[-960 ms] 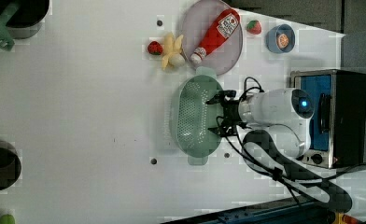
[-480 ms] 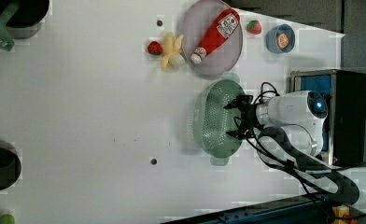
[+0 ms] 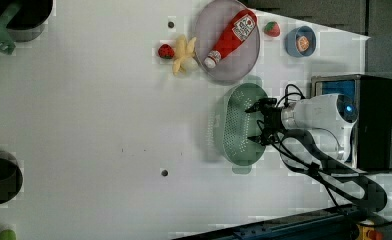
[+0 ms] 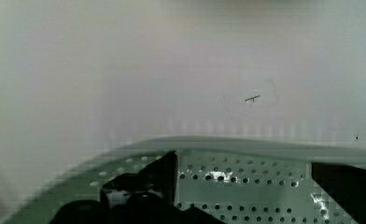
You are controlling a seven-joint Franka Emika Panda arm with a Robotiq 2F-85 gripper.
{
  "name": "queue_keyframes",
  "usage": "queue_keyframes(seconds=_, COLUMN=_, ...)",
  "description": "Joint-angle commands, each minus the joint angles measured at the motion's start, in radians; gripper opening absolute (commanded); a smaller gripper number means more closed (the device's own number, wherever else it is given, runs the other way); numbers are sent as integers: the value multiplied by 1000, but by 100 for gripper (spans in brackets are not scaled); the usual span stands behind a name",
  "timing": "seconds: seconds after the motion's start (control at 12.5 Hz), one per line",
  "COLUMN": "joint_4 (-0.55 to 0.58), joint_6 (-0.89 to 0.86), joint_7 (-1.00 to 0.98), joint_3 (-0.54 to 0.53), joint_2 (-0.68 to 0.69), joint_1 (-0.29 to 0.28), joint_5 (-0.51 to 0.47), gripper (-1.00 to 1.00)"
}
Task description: Drag strainer left to right.
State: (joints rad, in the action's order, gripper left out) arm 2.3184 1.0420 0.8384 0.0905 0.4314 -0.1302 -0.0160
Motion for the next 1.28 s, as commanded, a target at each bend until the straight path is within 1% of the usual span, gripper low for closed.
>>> queue_keyframes(seconds=0.08, joint_4=-9, joint_6=34, joint_7=-187, joint_3=22, joint_2=-46, joint_1=10, joint_5=27, gripper=100)
queue_keyframes(seconds=0.32, joint_4=-13, joint_6=16, joint_7=-242, joint_3=-36, joint_2=-133, joint_1=7, joint_5=27, gripper=100)
queue_keyframes(seconds=0.48, joint_4=-24, joint_6=-29, joint_7=-364, joint_3=-58, joint_2=-208, joint_1=7, joint_5=27, gripper=100)
queue_keyframes(seconds=0.72, joint_4=-106, joint_6=-216, joint_7=-580, joint_3=-46, joint_2=-307, joint_1=11, joint_5=26, gripper=100)
queue_keyframes(seconds=0.88, joint_4=-230, joint_6=-427, joint_7=-653, joint_3=-32, joint_2=-345, joint_1=12, joint_5=26, gripper=100)
queue_keyframes(seconds=1.04, joint_4=-397, joint_6=-631, joint_7=-775, joint_3=-8, joint_2=-350, joint_1=14, joint_5=32, gripper=100)
queue_keyframes(seconds=1.2, joint_4=-542, joint_6=-705, joint_7=-975, joint_3=32, joint_2=-349, joint_1=14, joint_5=48, gripper=100)
queue_keyframes(seconds=1.28, joint_4=-593, joint_6=-727, joint_7=-1026, joint_3=52, joint_2=-351, joint_1=15, joint_5=57, gripper=100)
